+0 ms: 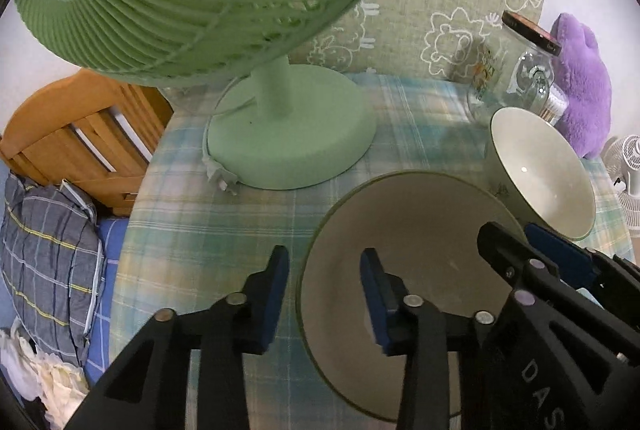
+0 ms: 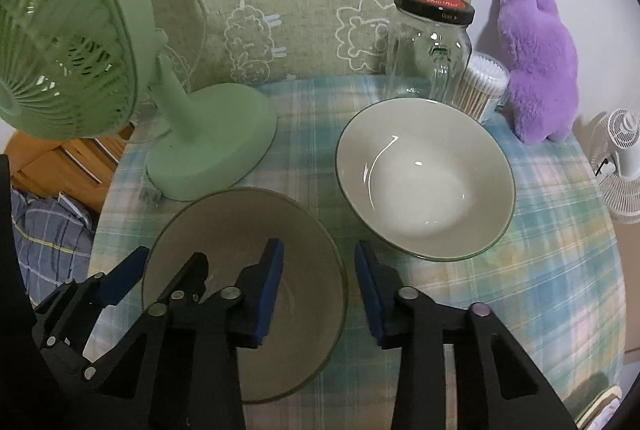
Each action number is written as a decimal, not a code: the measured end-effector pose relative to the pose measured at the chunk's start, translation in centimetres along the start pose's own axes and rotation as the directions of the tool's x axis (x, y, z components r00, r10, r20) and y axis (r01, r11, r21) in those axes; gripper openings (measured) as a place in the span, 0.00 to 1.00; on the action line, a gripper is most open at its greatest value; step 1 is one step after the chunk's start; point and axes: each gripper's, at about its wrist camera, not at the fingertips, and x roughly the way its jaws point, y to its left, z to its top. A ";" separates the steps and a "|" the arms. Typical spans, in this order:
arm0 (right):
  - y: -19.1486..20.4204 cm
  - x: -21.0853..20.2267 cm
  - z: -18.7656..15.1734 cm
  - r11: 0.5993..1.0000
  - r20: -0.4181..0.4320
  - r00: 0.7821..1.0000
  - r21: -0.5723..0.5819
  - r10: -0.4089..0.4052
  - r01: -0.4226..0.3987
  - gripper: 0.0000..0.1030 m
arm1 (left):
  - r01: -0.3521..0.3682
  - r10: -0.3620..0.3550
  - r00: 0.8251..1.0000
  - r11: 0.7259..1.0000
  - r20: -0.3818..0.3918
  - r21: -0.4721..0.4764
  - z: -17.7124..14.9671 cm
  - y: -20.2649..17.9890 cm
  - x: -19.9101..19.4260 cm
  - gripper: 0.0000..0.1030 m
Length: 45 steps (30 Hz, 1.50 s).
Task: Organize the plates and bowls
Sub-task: 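Grasp the rim of the second plain bowl with both grippers, then lift the second plain bowl with both grippers and carry it away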
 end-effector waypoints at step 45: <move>-1.0 -6.4 -7.9 0.998 -0.072 0.996 -0.054 -0.043 0.039 0.18 | -0.017 0.019 0.997 1.000 -0.072 0.026 -8.4 -2.4 -6.9 0.21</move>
